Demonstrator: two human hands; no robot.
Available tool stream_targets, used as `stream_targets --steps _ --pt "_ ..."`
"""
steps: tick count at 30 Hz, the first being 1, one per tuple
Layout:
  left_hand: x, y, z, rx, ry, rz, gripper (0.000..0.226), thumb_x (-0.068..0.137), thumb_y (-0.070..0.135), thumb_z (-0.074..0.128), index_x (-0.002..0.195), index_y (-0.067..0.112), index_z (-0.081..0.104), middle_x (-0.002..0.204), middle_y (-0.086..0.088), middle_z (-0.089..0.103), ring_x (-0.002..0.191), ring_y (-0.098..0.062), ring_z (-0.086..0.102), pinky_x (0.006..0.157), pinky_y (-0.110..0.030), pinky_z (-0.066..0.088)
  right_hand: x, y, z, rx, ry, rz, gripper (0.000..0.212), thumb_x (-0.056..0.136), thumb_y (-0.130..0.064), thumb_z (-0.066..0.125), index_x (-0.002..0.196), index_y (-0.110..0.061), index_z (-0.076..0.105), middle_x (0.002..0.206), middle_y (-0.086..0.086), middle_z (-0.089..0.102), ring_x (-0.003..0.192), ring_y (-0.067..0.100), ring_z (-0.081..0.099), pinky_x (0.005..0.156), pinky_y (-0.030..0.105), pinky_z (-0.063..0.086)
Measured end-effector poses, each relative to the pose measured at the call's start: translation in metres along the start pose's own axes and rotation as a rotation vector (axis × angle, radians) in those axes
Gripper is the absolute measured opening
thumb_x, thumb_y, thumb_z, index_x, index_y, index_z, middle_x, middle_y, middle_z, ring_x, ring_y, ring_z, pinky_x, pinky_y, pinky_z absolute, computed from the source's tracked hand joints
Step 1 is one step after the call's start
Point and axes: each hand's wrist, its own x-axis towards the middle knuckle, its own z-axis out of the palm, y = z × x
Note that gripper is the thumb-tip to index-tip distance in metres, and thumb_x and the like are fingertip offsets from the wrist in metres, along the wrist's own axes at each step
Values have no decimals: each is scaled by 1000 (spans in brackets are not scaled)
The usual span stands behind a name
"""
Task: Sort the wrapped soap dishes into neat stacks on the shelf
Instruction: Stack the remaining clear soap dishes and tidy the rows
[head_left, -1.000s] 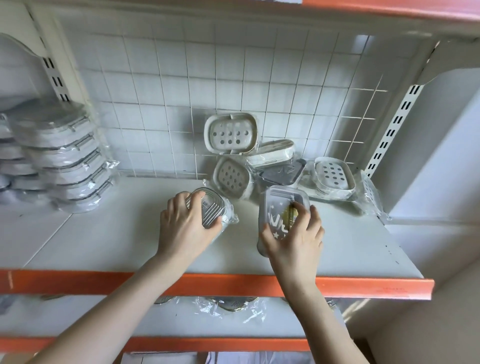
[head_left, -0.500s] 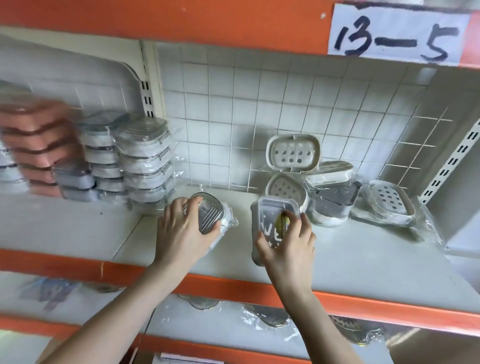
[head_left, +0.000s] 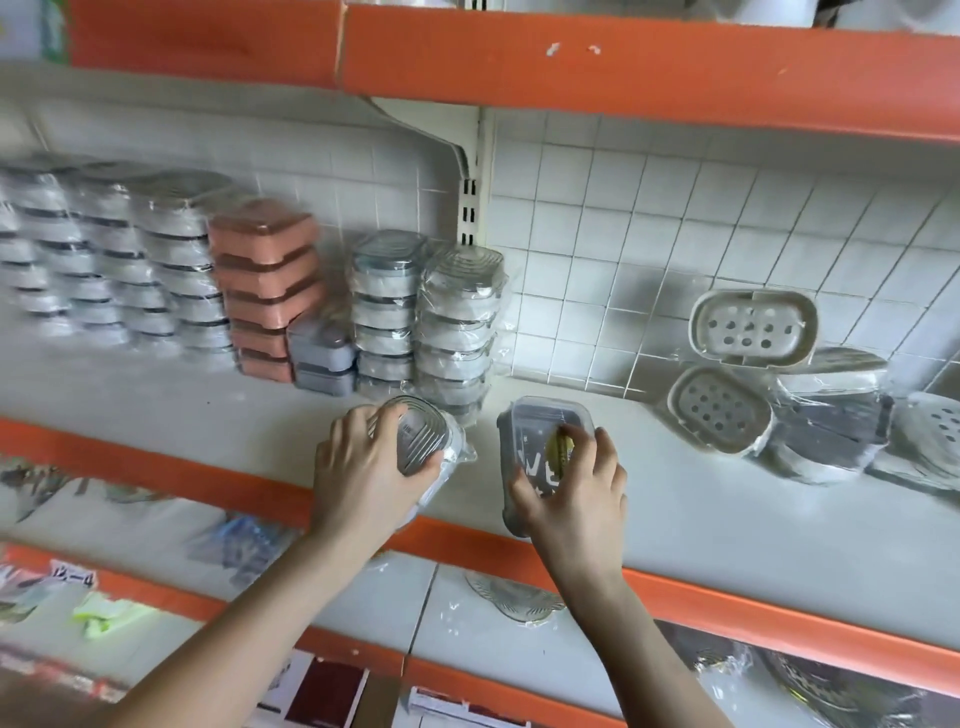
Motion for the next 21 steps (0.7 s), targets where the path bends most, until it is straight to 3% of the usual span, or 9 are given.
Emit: stream_targets --steps 5,10,21 --pt "6 -25 -3 12 -47 -6 63 66 62 49 109 17 61 94 -12 59 89 -36 56 70 -43 48 -3 -19 23 -84 -38 -55 68 75 -48 67 131 -19 43 148 12 32 128 36 36 99 47 35" --pt "19 -33 3 28 -154 -4 56 70 55 66 111 17 60 102 -13 58 97 -35 54 77 -43 46 5 -22 35 -166 -109 -44 65 76 -51 63 129 -18 43 146 10 32 128 34 35 98 46 34" --pt "37 -20 28 94 -298 -61 58 76 60 56 119 22 53 116 -8 53 112 -30 47 89 -38 39 27 -12 53 -334 -169 -12 58 81 -64 51 119 -20 46 136 4 41 121 29 41 93 42 38"
